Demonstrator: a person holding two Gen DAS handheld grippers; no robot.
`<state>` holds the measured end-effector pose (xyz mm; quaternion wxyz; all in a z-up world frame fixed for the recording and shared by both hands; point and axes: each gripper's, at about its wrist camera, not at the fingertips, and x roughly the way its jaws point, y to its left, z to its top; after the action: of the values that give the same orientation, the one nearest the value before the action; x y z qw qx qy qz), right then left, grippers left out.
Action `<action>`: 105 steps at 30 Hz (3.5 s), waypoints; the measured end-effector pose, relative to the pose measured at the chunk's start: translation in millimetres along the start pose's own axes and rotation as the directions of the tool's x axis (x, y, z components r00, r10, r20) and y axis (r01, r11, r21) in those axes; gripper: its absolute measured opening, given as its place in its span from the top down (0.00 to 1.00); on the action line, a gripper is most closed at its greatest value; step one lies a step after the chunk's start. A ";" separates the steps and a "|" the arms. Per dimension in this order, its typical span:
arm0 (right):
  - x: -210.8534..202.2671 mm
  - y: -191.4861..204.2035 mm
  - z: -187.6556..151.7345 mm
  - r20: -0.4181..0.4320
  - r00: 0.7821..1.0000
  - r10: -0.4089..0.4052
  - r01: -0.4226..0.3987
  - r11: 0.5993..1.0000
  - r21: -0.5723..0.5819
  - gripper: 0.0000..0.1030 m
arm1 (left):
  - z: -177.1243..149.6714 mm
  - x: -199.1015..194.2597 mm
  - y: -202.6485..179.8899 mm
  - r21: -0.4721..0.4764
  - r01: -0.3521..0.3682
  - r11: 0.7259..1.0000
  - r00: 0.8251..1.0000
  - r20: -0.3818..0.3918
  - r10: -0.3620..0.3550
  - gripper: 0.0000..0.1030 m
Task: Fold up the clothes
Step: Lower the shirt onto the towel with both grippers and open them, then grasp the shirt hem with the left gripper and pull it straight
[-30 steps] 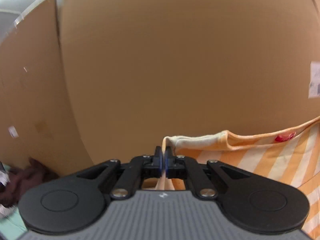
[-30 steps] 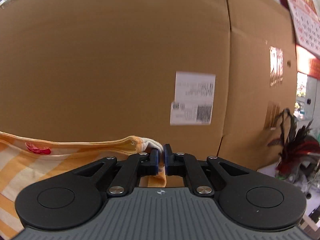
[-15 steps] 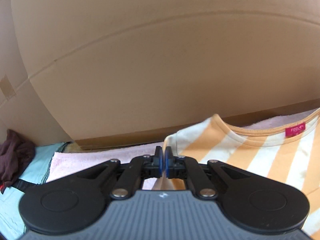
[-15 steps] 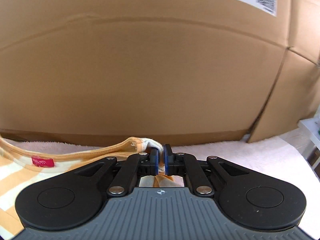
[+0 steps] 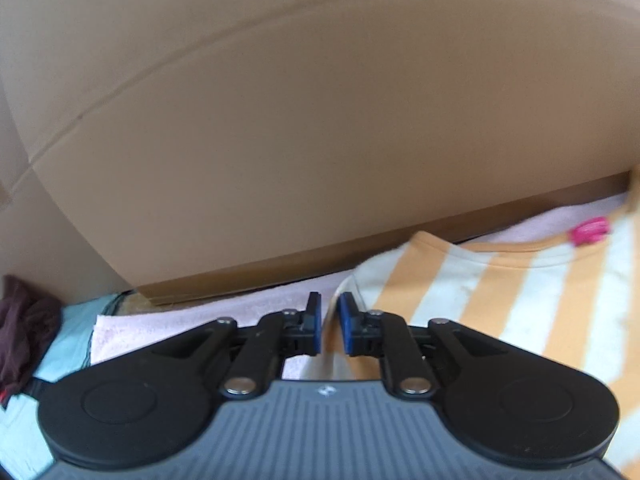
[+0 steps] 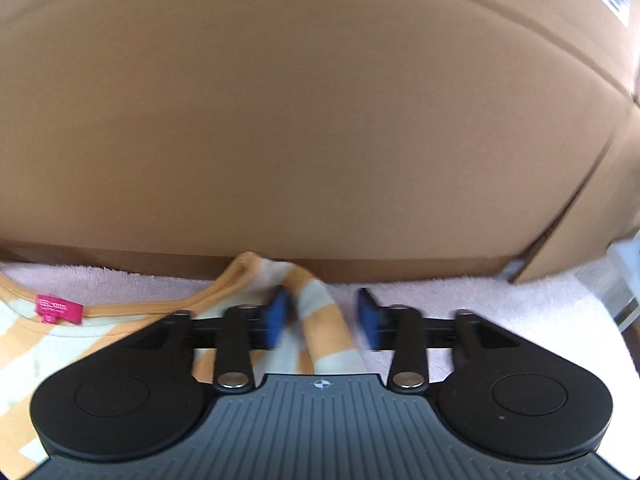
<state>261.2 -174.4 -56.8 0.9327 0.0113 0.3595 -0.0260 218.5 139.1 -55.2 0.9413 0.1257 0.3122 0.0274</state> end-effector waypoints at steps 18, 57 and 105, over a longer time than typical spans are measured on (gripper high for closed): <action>-252.2 -81.8 -199.2 0.025 0.981 0.192 -0.187 0.975 -0.118 0.49 | -149.6 -204.7 54.8 -0.019 0.084 0.996 0.995 0.054 -0.083 0.32; -227.4 -85.6 -215.0 0.117 0.978 0.174 -0.168 0.984 -0.057 0.51 | -179.5 -204.1 74.9 -0.097 0.123 0.988 0.991 -0.039 -0.127 0.35; -279.2 -63.0 -272.2 -0.019 0.931 0.364 -0.360 0.910 -0.204 0.56 | -208.9 -279.2 8.1 0.001 0.362 0.932 0.931 -0.039 -0.362 0.40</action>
<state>-131.3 -215.1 -71.4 0.9210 -0.0182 0.3428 0.1843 -129.8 156.5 -52.7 0.9237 0.0692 0.3478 -0.1452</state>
